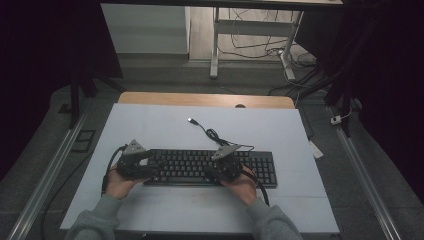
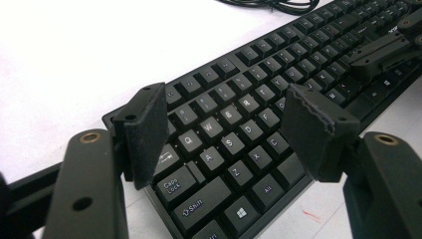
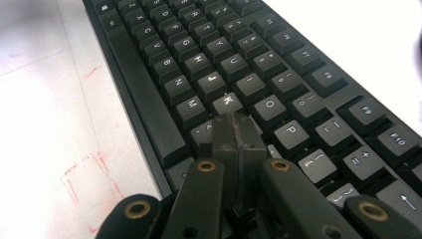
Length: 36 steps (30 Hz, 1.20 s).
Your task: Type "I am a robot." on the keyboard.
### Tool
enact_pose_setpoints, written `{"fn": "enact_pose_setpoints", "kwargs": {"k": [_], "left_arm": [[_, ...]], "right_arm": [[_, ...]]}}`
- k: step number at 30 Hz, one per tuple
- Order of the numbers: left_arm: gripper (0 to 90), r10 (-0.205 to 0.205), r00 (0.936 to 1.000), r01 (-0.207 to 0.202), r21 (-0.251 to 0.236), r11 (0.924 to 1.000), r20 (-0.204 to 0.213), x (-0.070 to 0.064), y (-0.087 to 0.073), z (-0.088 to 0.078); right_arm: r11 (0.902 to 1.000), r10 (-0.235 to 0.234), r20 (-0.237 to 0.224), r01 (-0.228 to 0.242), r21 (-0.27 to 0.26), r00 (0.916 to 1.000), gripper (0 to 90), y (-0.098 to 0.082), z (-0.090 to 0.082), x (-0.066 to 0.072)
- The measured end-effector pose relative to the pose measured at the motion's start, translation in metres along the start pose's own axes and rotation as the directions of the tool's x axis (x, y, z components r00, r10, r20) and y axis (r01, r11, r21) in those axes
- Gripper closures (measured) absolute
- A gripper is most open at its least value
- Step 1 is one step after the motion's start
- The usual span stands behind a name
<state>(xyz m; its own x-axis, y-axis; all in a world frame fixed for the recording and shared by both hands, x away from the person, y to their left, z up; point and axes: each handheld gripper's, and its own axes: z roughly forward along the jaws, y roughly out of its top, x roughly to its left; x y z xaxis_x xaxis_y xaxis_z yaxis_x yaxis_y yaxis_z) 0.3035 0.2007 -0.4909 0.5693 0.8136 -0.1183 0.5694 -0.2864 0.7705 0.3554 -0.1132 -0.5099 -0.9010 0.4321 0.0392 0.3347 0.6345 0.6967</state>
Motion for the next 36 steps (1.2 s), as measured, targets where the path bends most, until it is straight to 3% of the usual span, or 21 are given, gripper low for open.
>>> {"fn": "enact_pose_setpoints", "kwargs": {"k": [9,17,18,21,24,36], "left_arm": [[34.8,0.003,1.0,-0.003,0.004,1.0,-0.001,0.0,0.0,0.0],[34.8,0.0,1.0,0.0,-0.001,1.0,-0.003,0.0,-0.001,-0.002],[34.8,0.001,1.0,-0.001,-0.001,1.0,-0.003,0.0,-0.001,-0.002],[34.8,0.002,1.0,-0.002,-0.002,1.0,-0.003,0.0,-0.001,-0.003],[34.7,0.003,1.0,-0.003,-0.003,1.0,-0.004,-0.001,-0.001,-0.003],[34.2,0.019,0.9998,-0.019,0.001,0.9998,0.004,-0.008,-0.007,-0.007]], "right_arm": [[0.9999,-0.013,0.01,0.013,0.005,0.9999,90.0,-0.001,0.002,0.002],[0.9951,-0.001,0.031,0.004,-0.098,0.9995,89.9,0.0,-0.018,-0.003],[0.9941,0.004,0.041,0.0,-0.109,0.9992,87.2,-0.001,-0.02,-0.005],[0.9918,0.023,0.1,-0.01,-0.128,0.9947,66.2,-0.005,-0.027,-0.008],[0.9868,0.043,0.146,-0.019,-0.161,0.9884,56.1,-0.011,-0.037,-0.011],[0.9746,0.078,0.188,-0.036,-0.221,0.979,47.5,-0.046,-0.079,-0.028]]}}
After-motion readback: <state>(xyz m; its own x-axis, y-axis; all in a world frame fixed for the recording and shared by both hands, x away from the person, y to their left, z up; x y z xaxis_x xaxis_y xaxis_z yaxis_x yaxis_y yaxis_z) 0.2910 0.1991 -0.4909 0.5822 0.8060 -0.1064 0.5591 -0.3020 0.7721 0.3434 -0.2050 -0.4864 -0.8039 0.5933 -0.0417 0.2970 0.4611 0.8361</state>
